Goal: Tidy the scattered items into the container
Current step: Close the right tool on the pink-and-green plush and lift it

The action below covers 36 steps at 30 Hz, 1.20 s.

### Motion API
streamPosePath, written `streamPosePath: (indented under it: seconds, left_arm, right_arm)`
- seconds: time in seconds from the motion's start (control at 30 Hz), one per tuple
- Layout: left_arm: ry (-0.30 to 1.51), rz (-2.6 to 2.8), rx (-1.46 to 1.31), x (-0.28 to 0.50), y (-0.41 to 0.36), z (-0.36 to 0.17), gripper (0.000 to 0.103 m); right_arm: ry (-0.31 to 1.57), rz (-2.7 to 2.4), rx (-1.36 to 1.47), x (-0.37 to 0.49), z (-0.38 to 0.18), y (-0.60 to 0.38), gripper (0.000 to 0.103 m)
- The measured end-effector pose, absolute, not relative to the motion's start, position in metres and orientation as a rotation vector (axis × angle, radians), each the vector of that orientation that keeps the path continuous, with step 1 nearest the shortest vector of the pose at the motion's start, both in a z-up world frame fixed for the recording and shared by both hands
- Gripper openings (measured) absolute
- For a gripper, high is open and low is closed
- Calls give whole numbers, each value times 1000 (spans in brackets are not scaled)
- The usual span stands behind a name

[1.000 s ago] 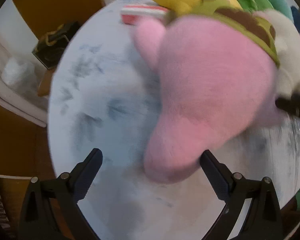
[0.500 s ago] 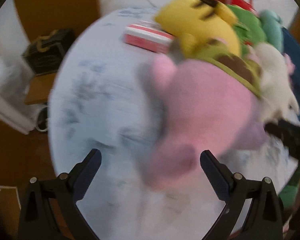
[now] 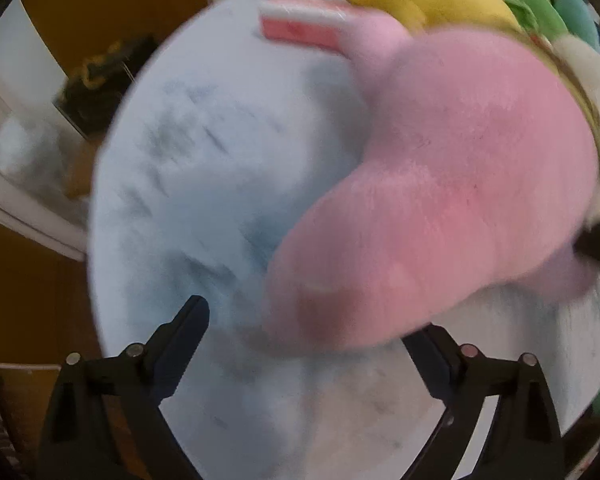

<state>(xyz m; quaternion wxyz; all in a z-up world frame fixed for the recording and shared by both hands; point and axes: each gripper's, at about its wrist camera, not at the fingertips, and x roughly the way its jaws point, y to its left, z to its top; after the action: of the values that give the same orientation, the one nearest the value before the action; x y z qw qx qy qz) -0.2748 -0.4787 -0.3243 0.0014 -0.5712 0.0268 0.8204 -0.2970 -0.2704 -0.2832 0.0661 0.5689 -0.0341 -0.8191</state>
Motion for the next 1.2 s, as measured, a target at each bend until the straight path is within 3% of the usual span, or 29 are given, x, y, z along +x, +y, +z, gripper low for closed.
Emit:
streamPosePath:
  seconds: [0.13, 0.3, 0.37, 0.43, 0.5, 0.6, 0.8, 1.0, 1.2]
  left_arm:
    - [83, 2563, -1684, -300, -499, -297, 94]
    - [5, 2440, -1582, -301, -514, -277, 94]
    - [-86, 2397, -1571, -308, -525, -273, 94]
    - [-169, 2363, -1573, -310, -525, -271, 94]
    - [-206, 2337, -1593, -312, -523, -276, 97]
    - [-176, 2333, -1588, -308, -514, -281, 98]
    - [-24, 2399, -1567, -316, -491, -298, 103]
    - [-39, 2433, -1541, -322, -494, -297, 103]
    - [-100, 2506, -1537, -331, -513, -277, 103]
  right_arm:
    - [-279, -2333, 1703, -287, -288, -301, 77]
    - [-302, -2359, 1756, -278, -294, -334, 78]
    - [-349, -2424, 1739, -269, -279, -324, 85]
    - [-384, -2496, 1718, -261, -263, -312, 100]
    - [-433, -2572, 1678, -257, -246, -293, 103]
    - [-534, -2649, 1634, -263, -228, -266, 103]
    - [-652, -2560, 1619, -300, -252, -254, 103]
    - [-706, -2470, 1572, -326, -269, -264, 103]
    - [-629, -2488, 1538, -345, -255, -275, 103]
